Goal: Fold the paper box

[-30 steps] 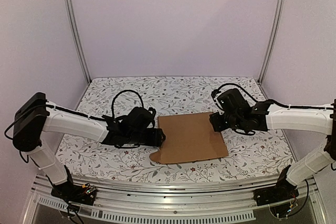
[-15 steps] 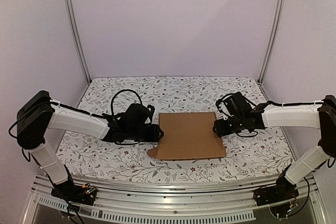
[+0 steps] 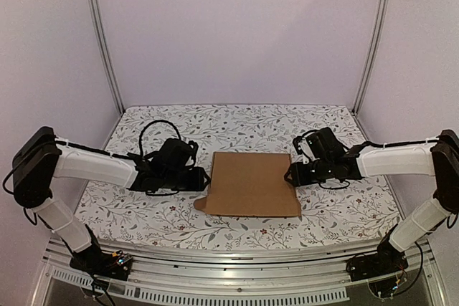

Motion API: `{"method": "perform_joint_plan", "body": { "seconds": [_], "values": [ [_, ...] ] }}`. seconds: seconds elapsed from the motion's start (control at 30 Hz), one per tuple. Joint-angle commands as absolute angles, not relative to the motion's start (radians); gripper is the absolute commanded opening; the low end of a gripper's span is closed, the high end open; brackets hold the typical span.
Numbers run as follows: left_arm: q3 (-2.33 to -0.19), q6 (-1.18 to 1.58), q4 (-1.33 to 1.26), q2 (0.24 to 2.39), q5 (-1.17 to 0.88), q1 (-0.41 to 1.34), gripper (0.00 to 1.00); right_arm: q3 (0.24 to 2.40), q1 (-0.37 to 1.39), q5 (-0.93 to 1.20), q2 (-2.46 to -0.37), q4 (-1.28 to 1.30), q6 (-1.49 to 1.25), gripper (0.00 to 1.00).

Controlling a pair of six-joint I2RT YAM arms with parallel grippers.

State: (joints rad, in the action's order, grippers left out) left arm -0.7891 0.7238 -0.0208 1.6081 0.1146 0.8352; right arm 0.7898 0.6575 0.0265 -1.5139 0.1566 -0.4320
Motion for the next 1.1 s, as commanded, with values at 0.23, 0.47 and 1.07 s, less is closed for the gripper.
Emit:
{"method": "perform_joint_plan", "body": {
  "seconds": [0.23,0.47,1.07],
  "values": [
    [-0.729,0.703,0.057,1.492,0.147,0.812,0.39,0.759,0.638,0.022,-1.397,0.124,-0.500,0.99],
    [-0.729,0.672,0.030,1.444,0.116,0.806,0.53,0.785,0.600,0.001,-1.382,0.169,-0.510,0.99],
    [-0.677,0.679,-0.208,1.476,-0.126,0.709,1.00,0.737,0.532,0.237,-1.578,-0.014,-0.628,0.53]
  ]
}}
